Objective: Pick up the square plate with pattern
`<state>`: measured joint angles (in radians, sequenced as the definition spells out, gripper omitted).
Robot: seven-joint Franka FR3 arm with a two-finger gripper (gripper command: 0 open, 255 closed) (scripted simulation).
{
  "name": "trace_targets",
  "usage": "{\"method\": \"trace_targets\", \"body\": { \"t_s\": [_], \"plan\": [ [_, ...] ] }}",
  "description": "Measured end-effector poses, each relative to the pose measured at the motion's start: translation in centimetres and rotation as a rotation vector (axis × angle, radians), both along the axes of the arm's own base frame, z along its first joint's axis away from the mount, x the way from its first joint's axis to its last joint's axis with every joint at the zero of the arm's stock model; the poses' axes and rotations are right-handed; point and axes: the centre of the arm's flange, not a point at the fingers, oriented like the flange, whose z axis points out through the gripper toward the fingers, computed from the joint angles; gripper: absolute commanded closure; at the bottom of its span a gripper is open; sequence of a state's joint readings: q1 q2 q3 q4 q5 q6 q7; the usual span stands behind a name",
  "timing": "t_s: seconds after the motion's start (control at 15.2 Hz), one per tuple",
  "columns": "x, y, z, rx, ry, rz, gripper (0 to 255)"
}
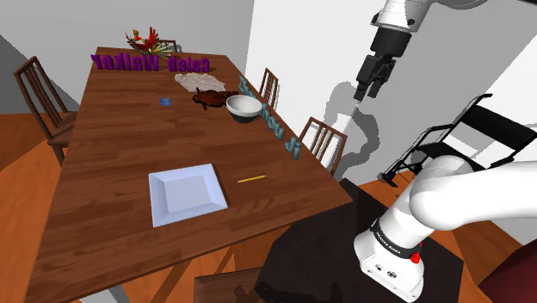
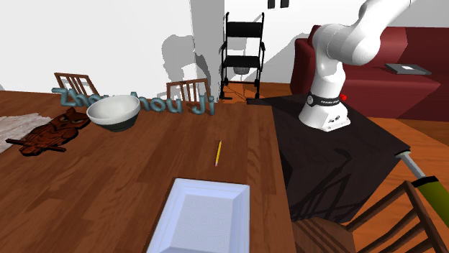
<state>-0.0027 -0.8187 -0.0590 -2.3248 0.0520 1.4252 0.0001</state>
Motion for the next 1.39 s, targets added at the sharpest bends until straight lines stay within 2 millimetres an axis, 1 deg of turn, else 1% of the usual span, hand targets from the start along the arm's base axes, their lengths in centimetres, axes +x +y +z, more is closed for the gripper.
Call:
{"method": "trace_targets", "body": {
  "t_s": [0.07,0.2,0.26,0.46,0.53,0.92,1.06,1.12,1.39],
  "plan": [
    [0.0,0.0,0.0,0.0,0.0,0.0,0],
    [0.8,0.8,-1.2,-0.001,-0.003,0.026,0],
    [1.3,1.4,-2.1,-0.002,-0.005,0.044,0],
    [3.3,3.4,-4.6,-0.004,-0.014,0.105,0],
    [4.0,4.0,-5.8,-0.006,-0.016,0.126,0],
    [7.3,8.2,-11.2,-0.011,-0.036,0.252,0],
    [8.3,9.6,-13.4,-0.013,-0.043,0.294,0],
    [8.4,10.6,-14.3,-0.014,-0.046,0.315,0],
    [10.7,13.6,-18.1,-0.018,-0.059,0.399,0]
  ]
}}
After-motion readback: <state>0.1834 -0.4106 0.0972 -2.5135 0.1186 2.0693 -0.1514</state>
